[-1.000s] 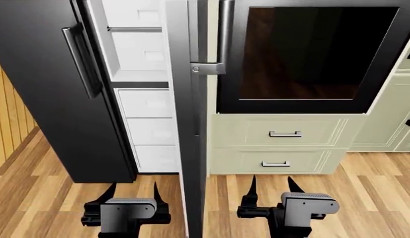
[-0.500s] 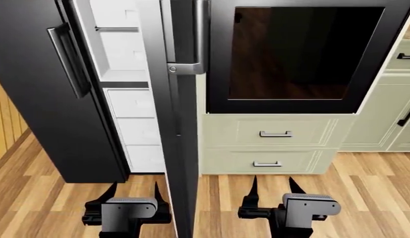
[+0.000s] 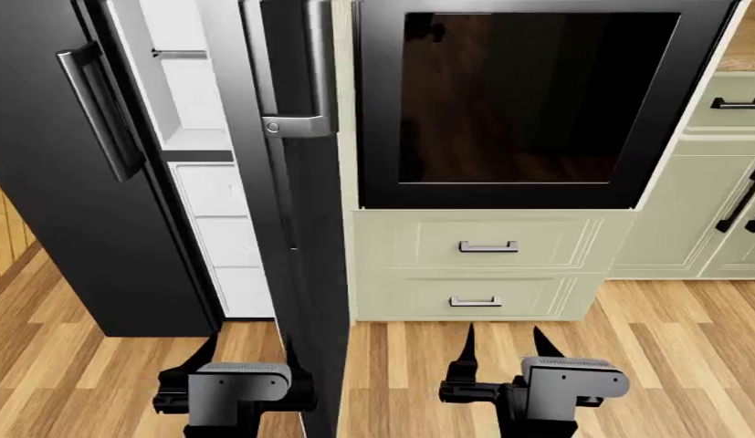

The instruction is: Close the fridge door

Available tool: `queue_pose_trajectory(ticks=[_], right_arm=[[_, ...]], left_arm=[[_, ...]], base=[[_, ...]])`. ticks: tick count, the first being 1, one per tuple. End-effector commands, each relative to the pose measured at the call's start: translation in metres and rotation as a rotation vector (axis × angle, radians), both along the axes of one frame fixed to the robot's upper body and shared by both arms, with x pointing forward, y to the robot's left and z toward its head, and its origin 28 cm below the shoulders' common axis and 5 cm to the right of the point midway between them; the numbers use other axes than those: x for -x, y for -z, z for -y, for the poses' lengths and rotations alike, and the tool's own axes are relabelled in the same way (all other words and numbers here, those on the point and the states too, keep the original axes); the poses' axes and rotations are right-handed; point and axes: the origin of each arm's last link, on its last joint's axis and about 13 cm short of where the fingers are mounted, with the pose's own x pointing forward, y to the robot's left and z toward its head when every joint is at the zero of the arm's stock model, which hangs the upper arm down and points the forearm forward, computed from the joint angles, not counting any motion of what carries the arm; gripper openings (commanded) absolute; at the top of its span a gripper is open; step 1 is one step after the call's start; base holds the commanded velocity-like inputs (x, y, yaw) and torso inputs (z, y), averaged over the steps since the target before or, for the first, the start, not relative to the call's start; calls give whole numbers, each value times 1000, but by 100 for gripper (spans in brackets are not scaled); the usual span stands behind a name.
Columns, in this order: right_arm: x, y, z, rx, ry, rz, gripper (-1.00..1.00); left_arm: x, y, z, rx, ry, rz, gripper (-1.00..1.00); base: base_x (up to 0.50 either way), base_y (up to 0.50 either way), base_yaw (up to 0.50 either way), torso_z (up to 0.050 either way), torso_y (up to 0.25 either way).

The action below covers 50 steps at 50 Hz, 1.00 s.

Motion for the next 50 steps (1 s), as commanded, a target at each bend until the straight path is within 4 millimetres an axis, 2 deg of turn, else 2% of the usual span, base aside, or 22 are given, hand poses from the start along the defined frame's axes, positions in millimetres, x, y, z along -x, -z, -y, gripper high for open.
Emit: queue_pose_trajectory(ticks=[1, 50], right_arm=[[0, 0, 0, -2, 0, -1, 100], [0, 0, 0, -2, 1, -1, 100]], left_arm=[[0, 0, 0, 0, 2, -2, 100], [0, 0, 0, 0, 3, -4, 100]], base=[[0, -180, 0, 0, 0], [0, -183, 0, 0, 0]])
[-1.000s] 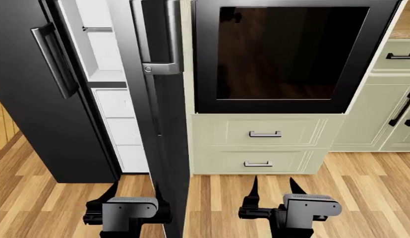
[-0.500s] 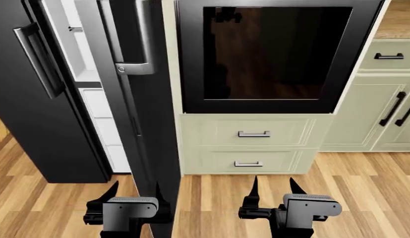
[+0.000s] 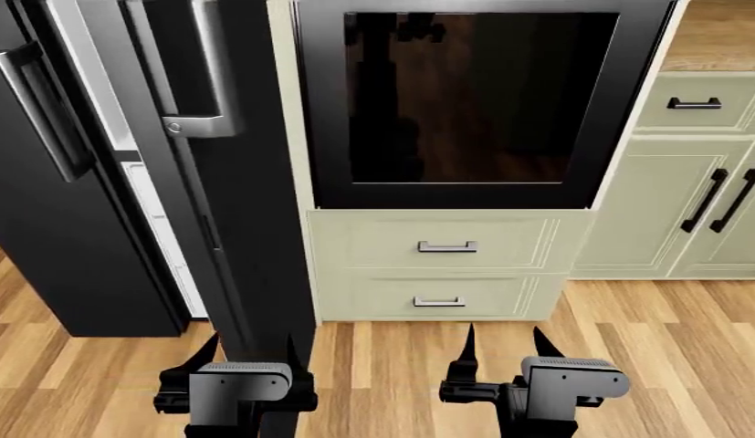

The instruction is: Close the fridge door

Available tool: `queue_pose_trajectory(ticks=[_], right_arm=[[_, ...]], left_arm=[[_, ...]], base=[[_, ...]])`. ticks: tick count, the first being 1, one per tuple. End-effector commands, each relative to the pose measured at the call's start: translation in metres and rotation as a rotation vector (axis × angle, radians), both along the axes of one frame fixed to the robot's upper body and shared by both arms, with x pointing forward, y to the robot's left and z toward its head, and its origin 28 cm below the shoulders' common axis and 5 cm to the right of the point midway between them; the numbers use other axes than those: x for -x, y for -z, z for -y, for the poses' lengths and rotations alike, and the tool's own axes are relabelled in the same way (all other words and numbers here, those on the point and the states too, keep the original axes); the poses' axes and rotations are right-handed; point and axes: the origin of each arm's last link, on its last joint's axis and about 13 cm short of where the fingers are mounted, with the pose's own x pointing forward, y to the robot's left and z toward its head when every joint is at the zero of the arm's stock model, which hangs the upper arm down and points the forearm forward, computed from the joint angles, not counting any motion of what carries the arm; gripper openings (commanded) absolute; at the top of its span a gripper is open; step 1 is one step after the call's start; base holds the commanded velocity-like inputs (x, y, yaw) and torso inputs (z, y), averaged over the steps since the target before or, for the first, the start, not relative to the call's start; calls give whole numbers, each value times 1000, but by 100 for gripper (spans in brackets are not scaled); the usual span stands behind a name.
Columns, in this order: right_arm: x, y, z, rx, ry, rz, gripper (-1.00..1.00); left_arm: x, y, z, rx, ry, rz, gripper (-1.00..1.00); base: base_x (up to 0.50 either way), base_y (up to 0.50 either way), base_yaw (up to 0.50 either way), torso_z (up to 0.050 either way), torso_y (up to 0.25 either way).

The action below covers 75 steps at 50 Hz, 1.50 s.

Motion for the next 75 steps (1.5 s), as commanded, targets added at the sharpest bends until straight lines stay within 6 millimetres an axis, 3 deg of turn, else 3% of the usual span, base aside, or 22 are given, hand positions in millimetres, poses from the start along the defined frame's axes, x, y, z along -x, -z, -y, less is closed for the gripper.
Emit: queue_pose_trajectory(ticks=[1, 33, 75], right_arm=[[0, 0, 0, 0, 0, 0, 100], [0, 0, 0, 0, 0, 0, 100], [1, -1, 0, 5, -2, 7, 100]], left_arm=[[0, 0, 0, 0, 0, 0, 100], [0, 0, 0, 0, 0, 0, 100], [0, 0, 0, -3, -4, 2, 100]], base=[[0, -184, 0, 0, 0], [0, -179, 0, 0, 0], [81, -1, 0, 0, 0]])
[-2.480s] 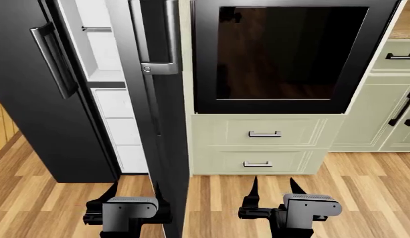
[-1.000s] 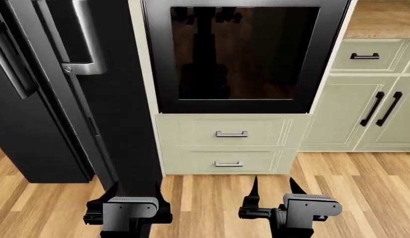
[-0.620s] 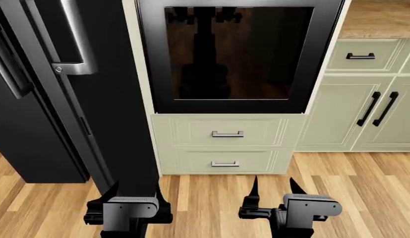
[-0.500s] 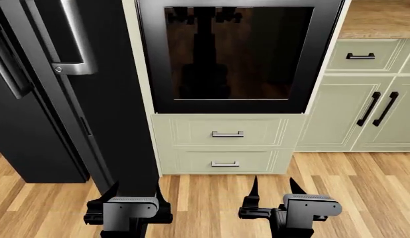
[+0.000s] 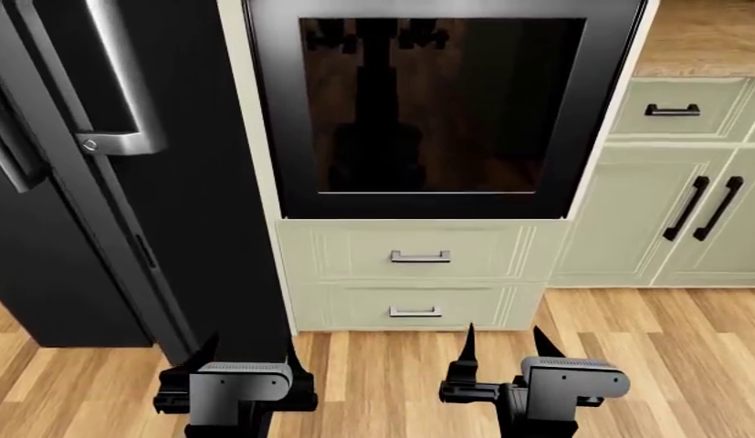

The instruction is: Close the fridge door

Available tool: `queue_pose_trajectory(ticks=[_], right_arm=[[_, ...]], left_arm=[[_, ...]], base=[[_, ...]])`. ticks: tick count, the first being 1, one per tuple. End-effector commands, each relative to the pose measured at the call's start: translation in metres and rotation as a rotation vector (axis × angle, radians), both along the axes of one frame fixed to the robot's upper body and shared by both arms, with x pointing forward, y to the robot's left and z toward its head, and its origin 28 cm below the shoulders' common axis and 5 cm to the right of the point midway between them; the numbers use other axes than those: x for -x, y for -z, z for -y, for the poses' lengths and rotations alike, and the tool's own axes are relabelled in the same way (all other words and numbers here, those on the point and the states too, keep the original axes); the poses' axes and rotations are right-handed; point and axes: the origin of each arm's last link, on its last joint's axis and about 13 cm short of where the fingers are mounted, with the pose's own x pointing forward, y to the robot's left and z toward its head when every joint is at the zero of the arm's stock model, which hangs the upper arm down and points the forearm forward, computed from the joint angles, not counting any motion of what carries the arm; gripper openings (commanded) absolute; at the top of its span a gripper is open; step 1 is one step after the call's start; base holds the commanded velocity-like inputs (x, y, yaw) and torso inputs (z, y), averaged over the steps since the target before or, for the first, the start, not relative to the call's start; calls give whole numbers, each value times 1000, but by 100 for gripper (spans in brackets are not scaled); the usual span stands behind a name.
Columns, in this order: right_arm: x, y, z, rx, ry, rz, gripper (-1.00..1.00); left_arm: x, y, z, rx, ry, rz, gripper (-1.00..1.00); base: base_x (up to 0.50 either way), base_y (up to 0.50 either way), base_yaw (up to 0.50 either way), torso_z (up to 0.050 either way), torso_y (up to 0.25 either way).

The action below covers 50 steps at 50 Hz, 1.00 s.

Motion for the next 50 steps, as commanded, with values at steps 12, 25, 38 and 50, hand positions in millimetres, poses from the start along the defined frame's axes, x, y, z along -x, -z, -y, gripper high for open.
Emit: queue_pose_trajectory(ticks=[12, 25, 38, 50], right_arm=[[0, 0, 0, -2, 2, 2, 100], [0, 0, 0, -2, 2, 1, 100], [0, 0, 0, -2, 4, 0, 100], [0, 0, 0, -3, 4, -1, 100]], left_arm=[[0, 1, 0, -2, -2, 1, 100], [-1, 1, 0, -2, 1, -1, 100], [-1, 1, 0, -2, 2, -3, 100], [-1, 1, 0, -2, 2, -3, 100]], base=[[169, -12, 0, 0, 0], [183, -55, 0, 0, 0], [190, -92, 0, 0, 0], [193, -97, 0, 0, 0]])
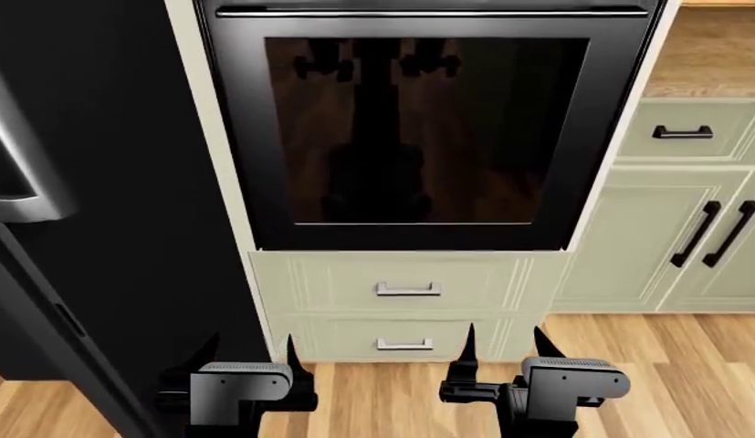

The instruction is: Close the fridge door

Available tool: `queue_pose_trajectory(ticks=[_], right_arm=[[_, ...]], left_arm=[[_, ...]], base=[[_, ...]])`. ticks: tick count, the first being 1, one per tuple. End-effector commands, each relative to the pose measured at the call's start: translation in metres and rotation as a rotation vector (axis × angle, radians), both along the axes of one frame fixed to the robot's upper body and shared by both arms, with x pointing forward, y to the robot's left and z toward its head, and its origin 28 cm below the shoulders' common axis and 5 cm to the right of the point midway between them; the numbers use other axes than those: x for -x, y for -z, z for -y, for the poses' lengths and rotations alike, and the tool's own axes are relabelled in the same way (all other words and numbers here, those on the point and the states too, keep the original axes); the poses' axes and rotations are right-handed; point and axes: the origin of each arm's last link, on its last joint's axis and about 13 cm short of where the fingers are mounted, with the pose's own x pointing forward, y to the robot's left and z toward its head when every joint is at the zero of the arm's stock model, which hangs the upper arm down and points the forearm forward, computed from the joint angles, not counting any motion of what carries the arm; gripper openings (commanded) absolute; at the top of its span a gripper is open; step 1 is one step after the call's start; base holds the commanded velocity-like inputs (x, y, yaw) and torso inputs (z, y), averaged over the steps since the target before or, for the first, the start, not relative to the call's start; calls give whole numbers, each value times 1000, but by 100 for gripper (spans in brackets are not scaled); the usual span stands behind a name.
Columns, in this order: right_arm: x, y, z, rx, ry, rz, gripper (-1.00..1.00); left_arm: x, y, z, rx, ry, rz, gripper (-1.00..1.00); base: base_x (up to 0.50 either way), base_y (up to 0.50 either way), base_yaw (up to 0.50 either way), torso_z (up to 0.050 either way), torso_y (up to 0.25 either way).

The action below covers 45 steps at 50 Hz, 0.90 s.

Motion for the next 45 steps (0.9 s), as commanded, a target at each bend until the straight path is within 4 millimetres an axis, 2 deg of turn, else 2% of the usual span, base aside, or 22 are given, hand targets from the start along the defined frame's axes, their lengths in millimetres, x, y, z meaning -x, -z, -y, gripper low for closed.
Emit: queue_pose_trajectory(ticks=[1, 45], right_arm=[[0, 0, 0, -1, 1, 0, 100], [1, -1, 0, 1, -1, 1, 100]], left_arm=[[0, 0, 0, 0, 0, 0, 100], [1, -1, 0, 0, -4, 0, 100]], base=[[195, -98, 0, 0, 0], [194, -97, 0, 0, 0]])
